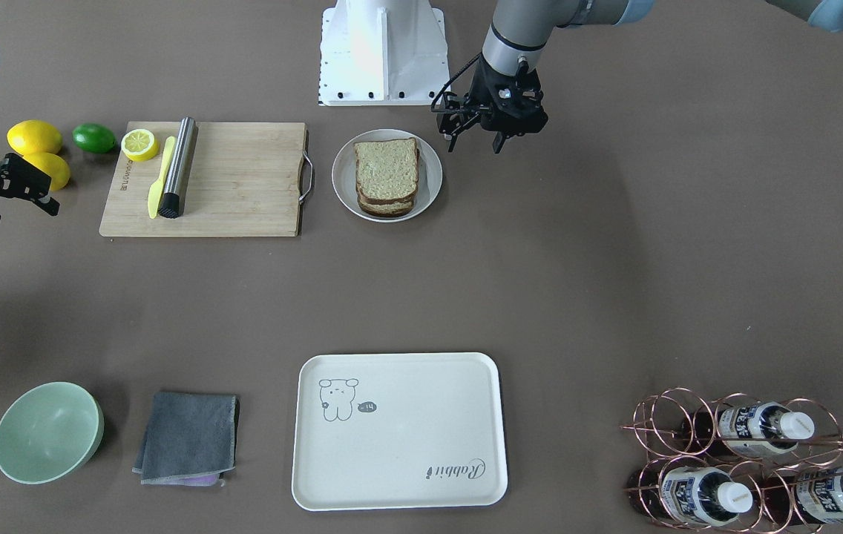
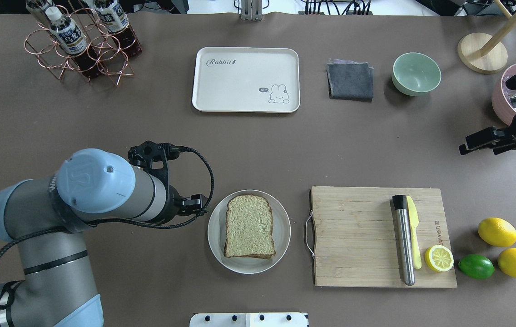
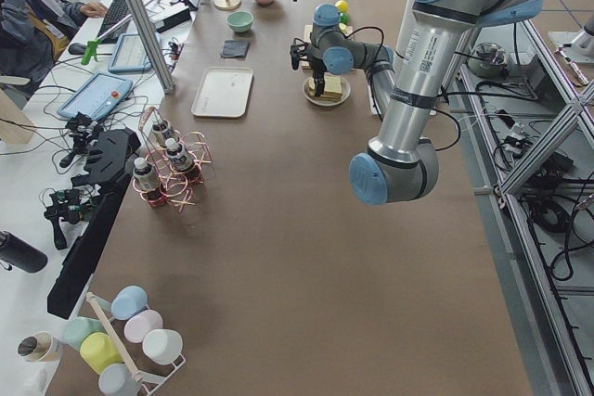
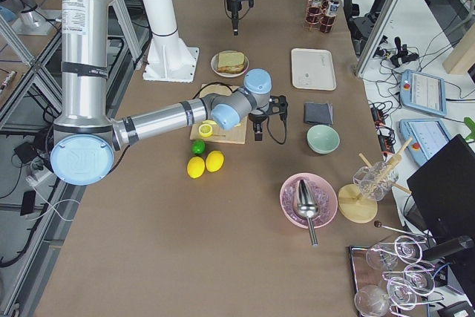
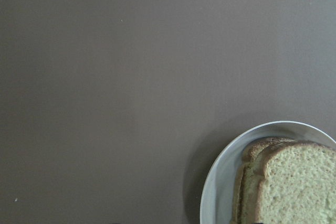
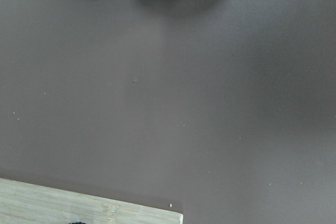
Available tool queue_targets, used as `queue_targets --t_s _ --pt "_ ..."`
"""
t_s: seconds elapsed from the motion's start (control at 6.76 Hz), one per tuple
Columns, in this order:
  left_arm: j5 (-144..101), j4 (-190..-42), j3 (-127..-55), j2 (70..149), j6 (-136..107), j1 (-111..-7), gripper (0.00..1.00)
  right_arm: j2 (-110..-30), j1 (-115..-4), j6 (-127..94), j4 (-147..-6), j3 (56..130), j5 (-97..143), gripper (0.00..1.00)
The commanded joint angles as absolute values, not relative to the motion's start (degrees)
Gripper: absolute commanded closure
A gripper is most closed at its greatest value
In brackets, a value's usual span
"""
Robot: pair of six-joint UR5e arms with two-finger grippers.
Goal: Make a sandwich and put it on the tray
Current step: 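Move the left gripper to the plate rim and grasp the plate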
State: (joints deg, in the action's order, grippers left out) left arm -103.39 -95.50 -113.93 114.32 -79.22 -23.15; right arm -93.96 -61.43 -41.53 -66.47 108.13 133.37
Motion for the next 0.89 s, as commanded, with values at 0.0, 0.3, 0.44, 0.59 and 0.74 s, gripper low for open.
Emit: queue_targets --t_s 0.0,0.3,0.44,0.59,0.74 --pt "-101.70 -101.67 -108.39 114.78 -79.36 -21.28 0.22 -94.92 -61.87 -41.04 -66.36 108.19 133.42 0.00" --pt "-97.21 -101.87 -106.87 116.54 -79.45 -18.37 0.36 -95.19 -61.87 -40.78 -66.36 108.19 133.50 0.00" --pt "-96.95 -101.78 -106.70 116.28 -79.37 -17.59 0.45 -95.19 -61.87 -40.78 -66.36 108.11 133.42 0.00" --pt "-96.94 -101.78 -106.61 116.11 -79.37 -17.32 0.53 -95.19 -61.87 -40.78 -66.36 108.11 133.42 0.00" --pt "-96.94 -101.86 -106.18 116.45 -79.45 -17.31 0.54 -95.19 -61.87 -40.78 -66.36 108.11 133.42 0.00"
